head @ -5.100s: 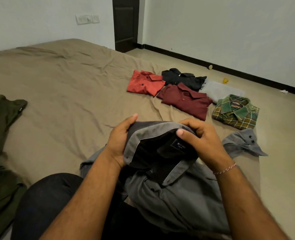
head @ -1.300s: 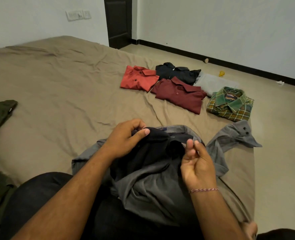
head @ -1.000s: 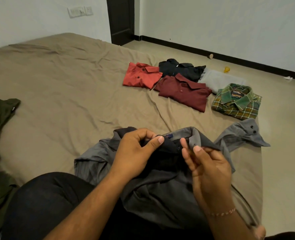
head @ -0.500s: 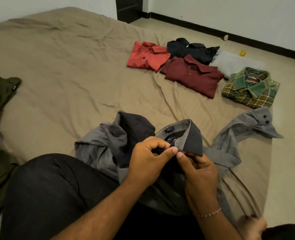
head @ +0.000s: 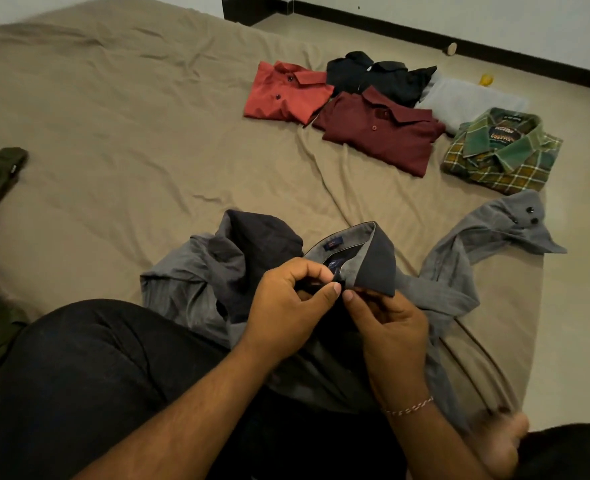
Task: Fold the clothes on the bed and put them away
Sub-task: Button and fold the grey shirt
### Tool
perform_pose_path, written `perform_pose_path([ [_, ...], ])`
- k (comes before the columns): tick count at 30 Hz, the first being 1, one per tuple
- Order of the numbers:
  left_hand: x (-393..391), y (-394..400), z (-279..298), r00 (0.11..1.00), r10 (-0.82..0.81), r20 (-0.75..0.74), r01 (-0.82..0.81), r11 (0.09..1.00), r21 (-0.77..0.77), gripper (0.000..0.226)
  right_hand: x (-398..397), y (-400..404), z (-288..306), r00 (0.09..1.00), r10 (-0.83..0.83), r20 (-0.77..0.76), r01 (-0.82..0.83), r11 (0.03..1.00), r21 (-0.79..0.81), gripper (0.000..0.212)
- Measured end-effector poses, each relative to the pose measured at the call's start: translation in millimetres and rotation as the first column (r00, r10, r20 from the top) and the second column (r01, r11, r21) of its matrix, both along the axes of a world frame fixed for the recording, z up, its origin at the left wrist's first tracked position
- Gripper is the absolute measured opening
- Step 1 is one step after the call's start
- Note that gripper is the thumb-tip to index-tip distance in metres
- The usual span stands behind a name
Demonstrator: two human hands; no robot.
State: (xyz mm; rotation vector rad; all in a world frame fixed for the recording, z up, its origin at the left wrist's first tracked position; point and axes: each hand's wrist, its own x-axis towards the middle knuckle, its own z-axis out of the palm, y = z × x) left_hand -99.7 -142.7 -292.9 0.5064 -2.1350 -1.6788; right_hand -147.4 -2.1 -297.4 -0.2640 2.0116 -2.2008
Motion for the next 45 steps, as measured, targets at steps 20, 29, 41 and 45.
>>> perform_pose_path([
  [20, 2.1, -13.5, 4.6, 0.962, -0.083, 0.260, 0.006, 0.958, 0.285, 0.014, -21.6, -0.4, -18.6, 0.614, 0.327, -0.718, 0.132, 0.855, 0.502, 0.016],
  [29, -1.4, -10.1, 9.1, 0.976, -0.087, 0.199, 0.019, 0.947, 0.322, 0.026, -14.6, -2.5, -15.7, 0.782, 0.173, -0.599, 0.086, 0.922, 0.377, 0.011],
  [41, -3.8, -19.0, 12.1, 0.956, -0.266, 0.123, 0.263, 0.964, 0.043, 0.041, -6.9, -4.1, -10.2, 0.917, 0.057, -0.395, 0.059, 0.960, 0.274, 0.011],
  [45, -4.5, -15.0, 6.1, 0.962, -0.241, 0.126, 0.232, 0.969, 0.082, 0.032, -7.2, -5.6, -7.9, 0.916, 0.027, -0.401, 0.106, 0.946, 0.307, 0.017],
])
